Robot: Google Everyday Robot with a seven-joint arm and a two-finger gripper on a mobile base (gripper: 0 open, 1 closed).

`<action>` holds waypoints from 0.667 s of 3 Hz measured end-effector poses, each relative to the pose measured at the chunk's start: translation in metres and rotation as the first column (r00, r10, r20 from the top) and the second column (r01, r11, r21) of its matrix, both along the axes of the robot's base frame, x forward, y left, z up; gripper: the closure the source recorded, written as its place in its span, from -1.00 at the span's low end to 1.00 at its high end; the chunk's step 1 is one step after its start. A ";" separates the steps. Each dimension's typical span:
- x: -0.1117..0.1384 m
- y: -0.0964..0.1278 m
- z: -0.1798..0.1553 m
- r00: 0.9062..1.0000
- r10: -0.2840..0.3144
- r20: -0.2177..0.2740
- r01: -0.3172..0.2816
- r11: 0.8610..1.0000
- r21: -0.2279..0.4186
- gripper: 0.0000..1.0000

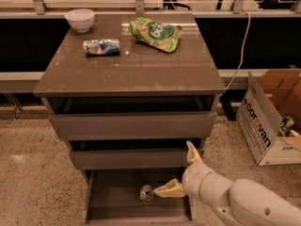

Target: Pick 7up can from bottom drawer and place on counter

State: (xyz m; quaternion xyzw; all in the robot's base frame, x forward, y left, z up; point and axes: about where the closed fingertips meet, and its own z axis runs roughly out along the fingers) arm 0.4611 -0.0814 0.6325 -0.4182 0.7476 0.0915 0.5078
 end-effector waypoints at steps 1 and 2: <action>-0.003 0.005 0.004 0.991 0.039 0.128 -0.037 0.999 -0.022 -1.00; -0.003 0.006 0.004 0.991 0.040 0.128 -0.037 0.999 -0.021 -1.00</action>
Offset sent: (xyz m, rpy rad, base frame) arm -0.0019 0.0036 0.0035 -0.0225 -0.1216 0.0331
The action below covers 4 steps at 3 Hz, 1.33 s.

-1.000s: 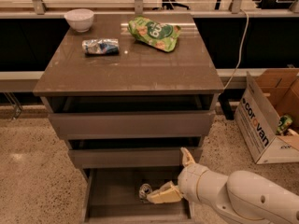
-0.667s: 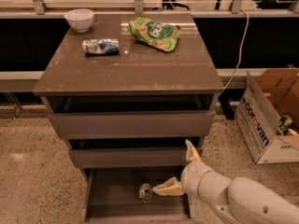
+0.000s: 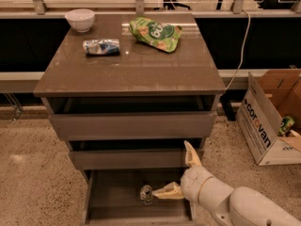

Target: Pick 7up can from bottom drawer and place on counter

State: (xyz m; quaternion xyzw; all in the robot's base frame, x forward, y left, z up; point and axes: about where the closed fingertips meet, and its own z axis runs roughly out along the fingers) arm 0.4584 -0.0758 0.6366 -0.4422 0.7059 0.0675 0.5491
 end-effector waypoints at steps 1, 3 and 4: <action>0.004 0.000 -0.017 1.000 -0.005 0.004 0.005 1.000 0.029 -1.00; 0.030 -0.011 -0.140 0.998 -0.016 0.053 0.011 0.995 0.096 -1.00; 0.023 0.003 -0.214 0.999 0.000 -0.052 0.011 0.975 0.220 -1.00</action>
Offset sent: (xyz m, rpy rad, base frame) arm 0.0301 -0.0030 -0.1992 0.2863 -0.0634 -0.0510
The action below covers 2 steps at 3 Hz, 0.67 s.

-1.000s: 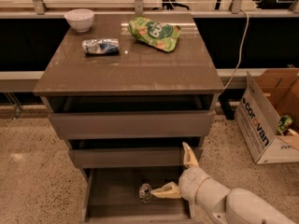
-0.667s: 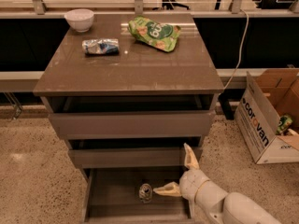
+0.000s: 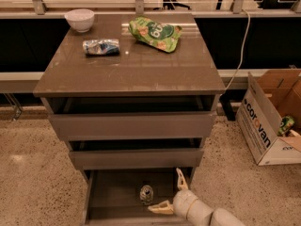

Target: Pick 7up can from bottom drawer and place on counter

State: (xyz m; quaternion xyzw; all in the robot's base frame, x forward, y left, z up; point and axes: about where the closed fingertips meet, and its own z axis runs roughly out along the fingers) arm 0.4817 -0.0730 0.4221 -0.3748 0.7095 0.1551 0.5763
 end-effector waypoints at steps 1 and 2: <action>-0.006 0.024 -0.072 0.995 0.029 -0.090 -0.024 0.998 0.060 -1.00; -0.002 0.035 -0.106 0.991 0.034 -0.126 -0.028 0.998 0.049 -1.00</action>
Offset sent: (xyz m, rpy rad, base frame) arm 0.0036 0.0446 -0.1481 0.0289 0.1712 0.0320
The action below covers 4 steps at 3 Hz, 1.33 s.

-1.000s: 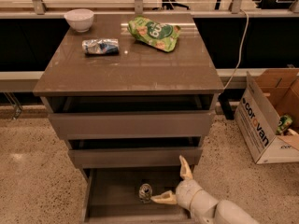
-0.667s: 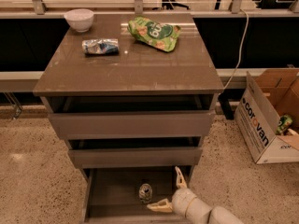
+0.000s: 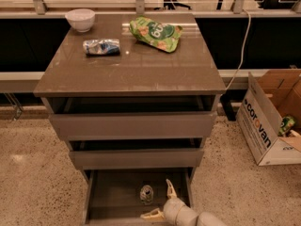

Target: Pick 7up can from bottom drawer and place on counter

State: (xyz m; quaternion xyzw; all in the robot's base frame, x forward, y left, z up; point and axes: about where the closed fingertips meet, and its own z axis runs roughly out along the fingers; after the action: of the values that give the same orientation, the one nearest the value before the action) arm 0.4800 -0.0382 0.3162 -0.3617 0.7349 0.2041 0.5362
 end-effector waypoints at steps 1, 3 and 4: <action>0.013 0.008 -0.027 0.999 0.001 -0.044 -0.002 1.000 -0.023 -1.00; 0.045 0.045 -0.080 0.989 0.050 -0.137 -0.061 0.995 -0.084 -1.00; 0.055 0.057 -0.095 0.984 0.069 -0.162 -0.087 0.991 -0.105 -1.00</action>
Offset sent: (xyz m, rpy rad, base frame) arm 0.0412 0.0487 -0.0771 -0.0575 0.1348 0.0663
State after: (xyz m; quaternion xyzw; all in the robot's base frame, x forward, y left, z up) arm 0.5353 0.0186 0.2215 -0.4022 0.7706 0.2114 0.4469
